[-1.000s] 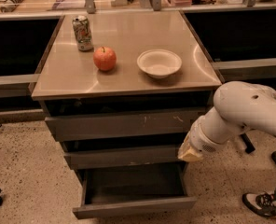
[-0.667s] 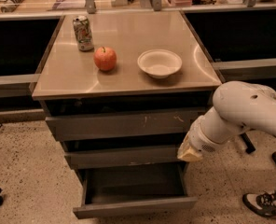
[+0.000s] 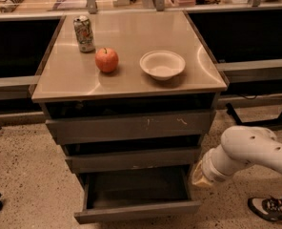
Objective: Close bottom drawer
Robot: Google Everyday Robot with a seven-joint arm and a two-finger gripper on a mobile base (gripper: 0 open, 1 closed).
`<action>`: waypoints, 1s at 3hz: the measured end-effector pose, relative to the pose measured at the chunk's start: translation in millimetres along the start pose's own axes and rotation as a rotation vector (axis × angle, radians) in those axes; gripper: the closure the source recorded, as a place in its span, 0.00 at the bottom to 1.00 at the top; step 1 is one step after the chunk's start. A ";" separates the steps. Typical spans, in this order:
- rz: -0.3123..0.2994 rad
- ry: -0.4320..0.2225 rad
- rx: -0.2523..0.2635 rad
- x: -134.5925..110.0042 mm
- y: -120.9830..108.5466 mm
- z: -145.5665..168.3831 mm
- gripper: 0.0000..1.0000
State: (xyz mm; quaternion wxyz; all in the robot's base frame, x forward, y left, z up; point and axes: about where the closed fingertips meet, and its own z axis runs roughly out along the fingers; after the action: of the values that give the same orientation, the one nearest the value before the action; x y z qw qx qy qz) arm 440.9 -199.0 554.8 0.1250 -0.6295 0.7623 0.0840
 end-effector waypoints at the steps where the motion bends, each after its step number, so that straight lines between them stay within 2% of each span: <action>1: 0.027 -0.014 -0.043 48.4 -5.4 63.3 1.00; 2: 0.055 -0.032 -0.119 58.4 13.5 104.7 1.00; 3: 0.055 -0.032 -0.119 58.4 13.7 104.8 1.00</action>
Offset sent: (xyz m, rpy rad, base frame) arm 0.0014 -0.0237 -0.0619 0.0181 0.0351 -0.0090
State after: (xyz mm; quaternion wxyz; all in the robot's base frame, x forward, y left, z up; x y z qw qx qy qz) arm 426.0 -221.2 437.0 0.0972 -0.6131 0.7709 0.1427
